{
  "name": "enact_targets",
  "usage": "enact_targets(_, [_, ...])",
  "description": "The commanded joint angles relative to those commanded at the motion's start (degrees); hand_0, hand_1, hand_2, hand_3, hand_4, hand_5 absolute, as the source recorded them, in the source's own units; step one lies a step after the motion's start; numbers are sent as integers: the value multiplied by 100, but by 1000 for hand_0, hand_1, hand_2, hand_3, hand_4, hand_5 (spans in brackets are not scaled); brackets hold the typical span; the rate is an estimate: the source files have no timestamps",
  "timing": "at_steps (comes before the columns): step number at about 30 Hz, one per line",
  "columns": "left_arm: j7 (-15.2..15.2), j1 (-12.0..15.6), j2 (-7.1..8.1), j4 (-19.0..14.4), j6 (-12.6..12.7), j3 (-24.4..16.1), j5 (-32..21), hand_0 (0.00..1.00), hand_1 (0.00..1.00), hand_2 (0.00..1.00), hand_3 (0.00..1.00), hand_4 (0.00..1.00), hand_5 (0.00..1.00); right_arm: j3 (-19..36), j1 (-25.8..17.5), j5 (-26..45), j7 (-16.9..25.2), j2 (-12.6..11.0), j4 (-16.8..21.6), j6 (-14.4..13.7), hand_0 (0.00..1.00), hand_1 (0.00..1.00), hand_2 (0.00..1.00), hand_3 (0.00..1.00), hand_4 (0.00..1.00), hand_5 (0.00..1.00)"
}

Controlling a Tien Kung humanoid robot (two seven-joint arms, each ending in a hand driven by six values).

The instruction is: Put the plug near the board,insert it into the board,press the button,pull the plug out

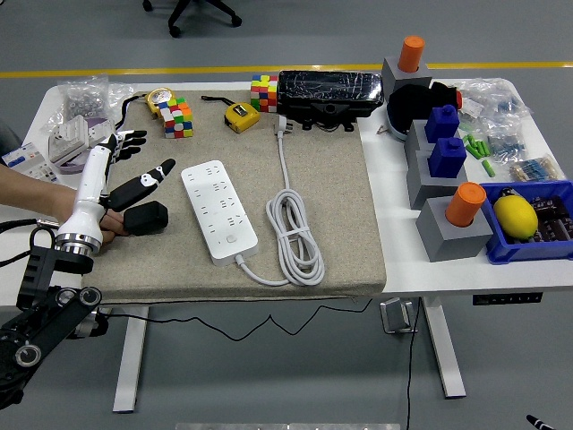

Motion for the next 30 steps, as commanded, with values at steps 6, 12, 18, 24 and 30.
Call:
enact_targets(6, [47,-8,12,2,-4,13,114,718,736,758,757,955,503,12,4,-1,1,-2,-3,-1,649,645,623,549,979,551])
enact_targets(12, [380,21,18,78,-243,19,946,804,835,820,785,972,499,9,5,-2,1,0,-3,1,649,645,623,549,979,552])
enact_targets(18, [807,59,91,205,-614,-85,2246,840,885,868,824,998,515,9,1,-5,2,-5,0,0,649,644,623,549,979,551])
enact_targets(24, [1081,94,147,308,-891,-134,2836,861,885,881,825,998,509,20,7,-10,4,-5,1,0,649,644,623,549,979,552])
enact_targets(30, [1337,93,141,534,-1063,-118,3049,841,820,760,687,998,473,24,10,-11,5,0,-1,-1,649,645,622,549,979,551])
